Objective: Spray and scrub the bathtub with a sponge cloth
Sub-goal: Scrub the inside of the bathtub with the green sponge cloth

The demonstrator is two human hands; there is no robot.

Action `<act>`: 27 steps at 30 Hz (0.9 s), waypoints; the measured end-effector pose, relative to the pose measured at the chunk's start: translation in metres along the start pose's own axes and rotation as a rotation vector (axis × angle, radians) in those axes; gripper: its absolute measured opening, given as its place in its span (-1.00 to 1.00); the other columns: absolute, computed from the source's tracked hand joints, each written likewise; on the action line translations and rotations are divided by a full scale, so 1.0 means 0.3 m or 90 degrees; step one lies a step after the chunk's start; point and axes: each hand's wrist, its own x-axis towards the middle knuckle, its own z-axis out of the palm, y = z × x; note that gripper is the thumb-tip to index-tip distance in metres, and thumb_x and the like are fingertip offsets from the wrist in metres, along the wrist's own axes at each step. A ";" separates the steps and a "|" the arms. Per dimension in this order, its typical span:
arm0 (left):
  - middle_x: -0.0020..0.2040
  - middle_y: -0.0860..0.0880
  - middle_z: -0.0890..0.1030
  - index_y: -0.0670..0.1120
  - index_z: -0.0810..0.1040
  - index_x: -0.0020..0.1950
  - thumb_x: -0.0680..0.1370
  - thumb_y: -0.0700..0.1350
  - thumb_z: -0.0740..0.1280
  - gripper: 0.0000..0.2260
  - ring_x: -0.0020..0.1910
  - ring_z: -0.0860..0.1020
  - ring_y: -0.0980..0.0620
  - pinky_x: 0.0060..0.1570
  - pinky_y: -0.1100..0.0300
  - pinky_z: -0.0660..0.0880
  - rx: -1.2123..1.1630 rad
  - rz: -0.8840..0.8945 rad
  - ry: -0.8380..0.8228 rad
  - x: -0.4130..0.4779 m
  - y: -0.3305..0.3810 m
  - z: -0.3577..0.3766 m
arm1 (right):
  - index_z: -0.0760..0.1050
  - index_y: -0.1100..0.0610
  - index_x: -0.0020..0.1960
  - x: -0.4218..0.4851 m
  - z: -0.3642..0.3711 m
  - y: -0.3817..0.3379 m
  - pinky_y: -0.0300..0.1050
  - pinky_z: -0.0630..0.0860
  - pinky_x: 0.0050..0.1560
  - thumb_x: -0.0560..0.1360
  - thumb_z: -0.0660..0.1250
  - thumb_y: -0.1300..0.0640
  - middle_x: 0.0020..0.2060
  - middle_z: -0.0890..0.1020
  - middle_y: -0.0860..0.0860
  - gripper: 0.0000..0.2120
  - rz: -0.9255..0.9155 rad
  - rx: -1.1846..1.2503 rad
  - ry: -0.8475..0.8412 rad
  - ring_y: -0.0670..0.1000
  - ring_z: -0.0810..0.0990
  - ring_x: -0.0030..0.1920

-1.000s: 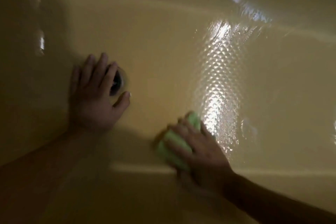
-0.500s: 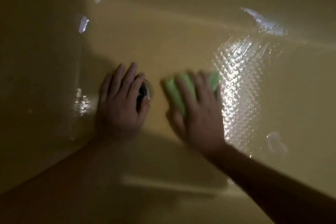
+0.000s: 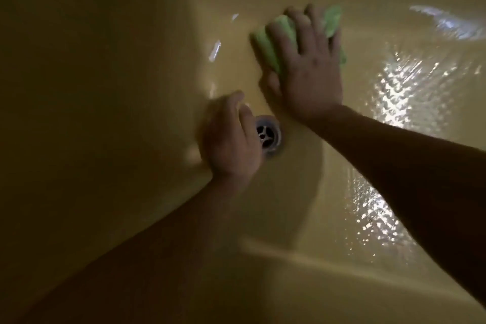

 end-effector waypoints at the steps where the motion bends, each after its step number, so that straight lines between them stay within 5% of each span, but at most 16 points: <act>1: 0.17 -0.13 0.68 -0.16 0.61 0.25 0.64 0.02 0.08 -0.58 0.14 0.61 -0.18 0.10 0.00 0.48 -0.004 -0.054 0.057 0.049 0.019 -0.037 | 0.28 0.00 0.58 -0.025 0.025 -0.099 0.42 0.08 0.52 0.49 0.26 -0.14 0.59 0.27 0.16 -0.31 -0.023 0.029 -0.015 0.29 0.14 0.61; 4: 0.13 -0.18 0.67 -0.18 0.60 0.21 0.63 -0.06 0.12 -0.66 0.10 0.59 -0.23 0.08 -0.05 0.42 0.124 -0.005 0.140 0.188 -0.022 -0.143 | 0.29 0.03 0.59 -0.185 0.089 -0.354 0.42 0.11 0.52 0.52 0.23 -0.15 0.57 0.30 0.17 -0.33 -0.059 0.133 -0.075 0.28 0.19 0.60; 6: 0.18 -0.18 0.64 -0.15 0.57 0.26 0.63 -0.11 0.16 -0.70 0.17 0.56 -0.25 0.17 -0.12 0.43 0.269 0.152 0.042 0.210 -0.105 -0.187 | 0.31 0.06 0.58 -0.344 0.086 -0.440 0.45 0.16 0.50 0.53 0.22 -0.13 0.56 0.31 0.19 -0.35 -0.099 0.193 -0.118 0.28 0.21 0.59; 9: 0.43 -0.15 0.51 -0.15 0.47 0.43 0.67 -0.12 0.13 -0.64 0.47 0.41 -0.23 0.43 -0.15 0.30 0.432 0.380 -0.140 0.147 -0.224 -0.199 | 0.21 -0.01 0.60 -0.596 0.027 -0.376 0.42 0.17 0.52 0.54 0.21 -0.18 0.56 0.31 0.17 -0.32 -0.312 0.172 -0.230 0.24 0.21 0.59; 12: 0.64 -0.18 0.27 -0.21 0.24 0.62 0.74 -0.06 0.06 -0.54 0.63 0.20 -0.24 0.62 -0.11 0.09 0.475 0.369 -0.194 0.041 -0.239 -0.121 | 0.23 -0.04 0.60 -0.666 -0.017 -0.131 0.36 0.14 0.55 0.52 0.21 -0.22 0.57 0.33 0.15 -0.31 -0.467 0.122 -0.274 0.20 0.22 0.60; 15: 0.67 -0.20 0.20 -0.22 0.20 0.65 0.76 0.02 0.05 -0.49 0.65 0.15 -0.25 0.64 -0.12 0.04 0.439 0.288 -0.167 -0.044 -0.204 -0.056 | 0.27 0.01 0.56 -0.528 -0.034 0.121 0.36 0.17 0.51 0.52 0.27 -0.16 0.53 0.38 0.21 -0.35 -0.379 0.064 -0.215 0.26 0.32 0.55; 22: 0.66 -0.26 0.18 -0.26 0.25 0.62 0.70 0.13 0.15 -0.38 0.65 0.12 -0.28 0.62 -0.20 0.06 0.339 0.279 -0.220 -0.107 -0.174 -0.014 | 0.31 0.10 0.56 -0.380 -0.111 0.302 0.37 0.25 0.46 0.45 0.33 -0.11 0.52 0.32 0.26 -0.28 0.145 0.044 -0.035 0.31 0.24 0.56; 27: 0.68 -0.30 0.01 -0.29 0.03 0.67 0.69 0.24 0.02 -0.25 0.68 -0.04 -0.27 0.63 -0.21 -0.01 0.343 0.136 -0.279 -0.269 -0.077 0.029 | 0.28 0.03 0.55 -0.831 -0.207 0.174 0.52 0.21 0.45 0.46 0.27 -0.16 0.53 0.32 0.25 -0.30 -0.069 0.128 -0.290 0.33 0.24 0.56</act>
